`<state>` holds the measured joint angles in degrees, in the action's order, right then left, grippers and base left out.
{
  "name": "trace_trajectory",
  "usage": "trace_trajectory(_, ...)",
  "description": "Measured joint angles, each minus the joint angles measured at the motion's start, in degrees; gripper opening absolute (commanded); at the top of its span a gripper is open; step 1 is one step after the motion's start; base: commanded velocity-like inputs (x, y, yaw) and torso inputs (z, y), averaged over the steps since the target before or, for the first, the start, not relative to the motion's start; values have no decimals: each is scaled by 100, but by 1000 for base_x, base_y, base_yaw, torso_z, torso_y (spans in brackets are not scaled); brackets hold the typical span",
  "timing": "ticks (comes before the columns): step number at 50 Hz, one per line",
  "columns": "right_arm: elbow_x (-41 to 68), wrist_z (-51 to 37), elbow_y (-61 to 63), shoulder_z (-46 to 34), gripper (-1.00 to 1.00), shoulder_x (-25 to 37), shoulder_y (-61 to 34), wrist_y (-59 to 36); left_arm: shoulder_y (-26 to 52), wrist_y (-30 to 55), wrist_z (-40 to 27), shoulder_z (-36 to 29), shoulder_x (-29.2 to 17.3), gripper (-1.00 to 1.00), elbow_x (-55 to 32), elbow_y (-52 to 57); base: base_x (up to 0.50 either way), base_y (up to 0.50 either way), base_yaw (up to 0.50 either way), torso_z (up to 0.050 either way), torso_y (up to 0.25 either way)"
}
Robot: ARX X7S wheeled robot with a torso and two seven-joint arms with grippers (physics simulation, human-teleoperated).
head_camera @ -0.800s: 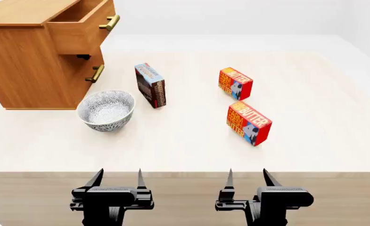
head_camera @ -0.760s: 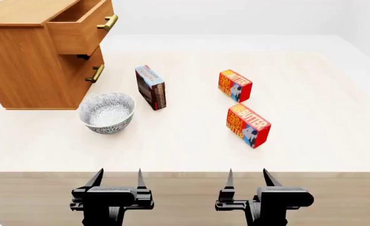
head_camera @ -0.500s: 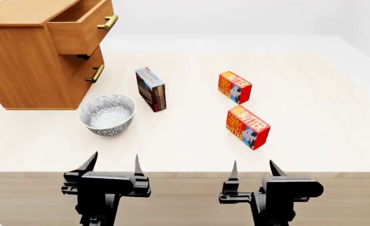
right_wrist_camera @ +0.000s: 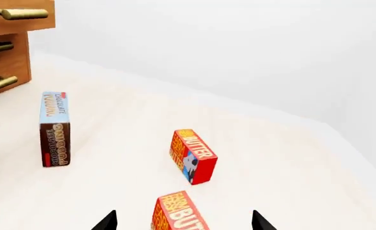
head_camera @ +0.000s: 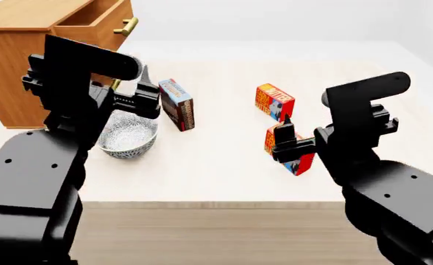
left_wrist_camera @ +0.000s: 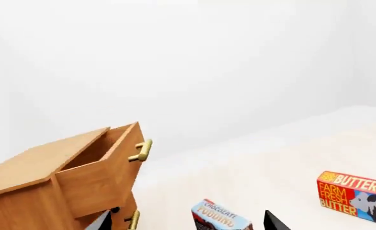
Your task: Put the butter at the front in the top drawer of the cabinet and close it.
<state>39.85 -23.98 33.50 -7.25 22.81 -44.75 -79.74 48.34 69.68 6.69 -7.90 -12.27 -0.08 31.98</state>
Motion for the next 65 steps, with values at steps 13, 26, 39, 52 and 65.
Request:
trace_trajectory(13,2982,-1426,-1494,-561,100,678,-2510,-488,2310,752,222,-246,-77,100,-50,-1202,0,0,0,0,0)
trace_trajectory(26,3546,-1500,-2315,-953,100,826,-3772,-440,3490,702,292,-374,-81,100,-56,-2246,141,0,0,0,0)
trace_trajectory(39,3734,-1520,-2511,-1063,100,890,-4159,-267,3850,666,272,-393,-51,100,-67,-2579,383,0,0,0,0)
trace_trajectory(52,3752,-1406,-2505,-1175,100,978,-4254,-95,3905,626,241,-415,-26,100,-86,-2686,489,0,0,0,0)
trace_trajectory(65,3773,-1345,-2459,-1251,100,1035,-4311,16,3898,588,231,-417,-37,100,-117,-2711,500,0,0,0,1)
